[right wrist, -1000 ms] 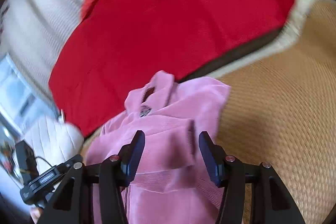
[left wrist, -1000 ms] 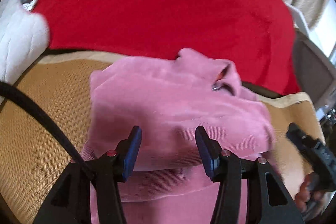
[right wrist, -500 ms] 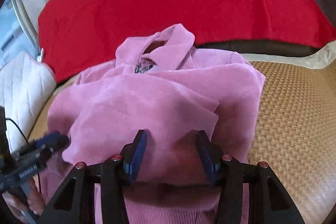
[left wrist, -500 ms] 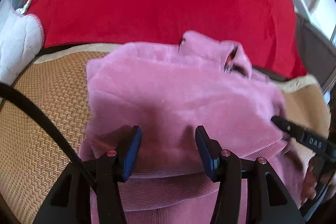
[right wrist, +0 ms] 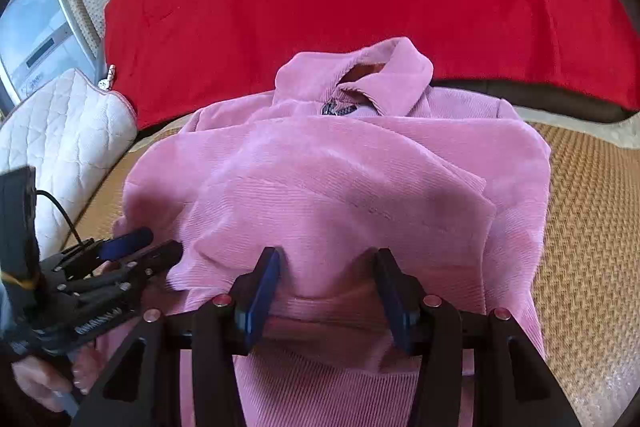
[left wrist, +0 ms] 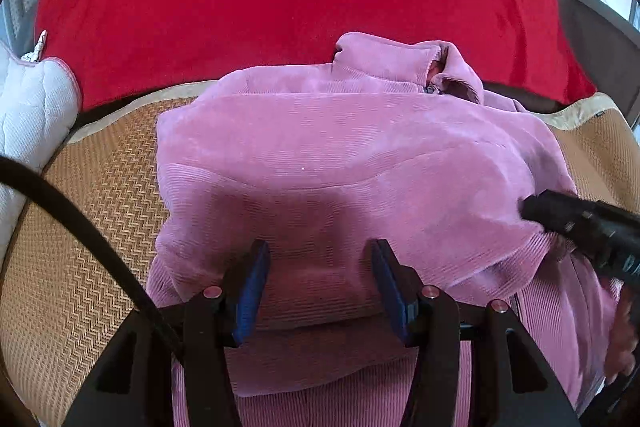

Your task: Fold large clothes

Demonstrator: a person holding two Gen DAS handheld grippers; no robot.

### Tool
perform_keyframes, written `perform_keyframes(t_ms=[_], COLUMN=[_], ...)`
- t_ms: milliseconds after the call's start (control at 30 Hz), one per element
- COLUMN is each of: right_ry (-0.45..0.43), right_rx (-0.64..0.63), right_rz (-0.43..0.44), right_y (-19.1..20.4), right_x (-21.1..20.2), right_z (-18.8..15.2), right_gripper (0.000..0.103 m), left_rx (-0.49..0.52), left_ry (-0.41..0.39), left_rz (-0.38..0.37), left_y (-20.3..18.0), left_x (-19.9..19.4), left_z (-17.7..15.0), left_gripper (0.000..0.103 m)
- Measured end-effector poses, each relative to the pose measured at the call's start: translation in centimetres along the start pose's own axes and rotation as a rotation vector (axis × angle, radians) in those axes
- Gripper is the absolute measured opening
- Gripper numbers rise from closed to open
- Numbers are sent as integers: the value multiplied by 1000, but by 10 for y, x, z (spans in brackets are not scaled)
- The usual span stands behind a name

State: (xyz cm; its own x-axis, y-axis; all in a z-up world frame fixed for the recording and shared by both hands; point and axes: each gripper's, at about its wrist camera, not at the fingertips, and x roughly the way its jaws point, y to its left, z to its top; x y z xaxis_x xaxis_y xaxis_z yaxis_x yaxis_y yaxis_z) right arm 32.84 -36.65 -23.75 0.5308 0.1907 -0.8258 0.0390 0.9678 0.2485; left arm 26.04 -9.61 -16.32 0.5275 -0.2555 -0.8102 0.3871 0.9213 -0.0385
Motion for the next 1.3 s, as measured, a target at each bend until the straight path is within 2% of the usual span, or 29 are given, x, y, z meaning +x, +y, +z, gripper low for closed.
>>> perform_keyframes(t_ms=[200,267,367,500,600,667,733,833,933,1033,1200,1267,1300], right_ry=[-112,-104,-5,-16,-62,-114,-147,-115,-17,-24,-91,-76,-54], right_rx=[-7,1,11,41,41,50,74,108,120,100,90,63,59], right_rz=[-44,-73,-108,-88,-77,-69,-67,-66,-62,-78,-22,-19,-22], right_y=[1,-2,-9,-11,-11,-11,-14,-21,-26,-22,-16,-12,-12], right_x=[-23,-21,3,-2,-13,-23,-31,-21,2,-3,-31,-33,-31], right_z=[2,4,0,3,5,7,9,10,6,5,3,0,-3], right_gripper=[53,53,53,53,53,53,53,53,53,53,53,53,54], left_rx=[-12,-8,2,-7,-17,-28,-42,-57,-20,38,7,8,22], left_ry=[-2,-2,-6,-11,-57,-112,-131,-73,-6,-28,-77,-55,-19], left_rz=[2,8,14,12,15,24,54,70,102,126,73,67,59], left_y=[3,1,0,1,5,11,18,27,28,20,28,31,31], left_x=[-2,1,2,0,-10,-22,-25,-11,5,0,-21,-20,-16], left_z=[0,0,0,1,5,9,11,10,6,5,6,4,1], left_gripper=[54,54,54,55,55,65,68,68,68,68,68,68,68])
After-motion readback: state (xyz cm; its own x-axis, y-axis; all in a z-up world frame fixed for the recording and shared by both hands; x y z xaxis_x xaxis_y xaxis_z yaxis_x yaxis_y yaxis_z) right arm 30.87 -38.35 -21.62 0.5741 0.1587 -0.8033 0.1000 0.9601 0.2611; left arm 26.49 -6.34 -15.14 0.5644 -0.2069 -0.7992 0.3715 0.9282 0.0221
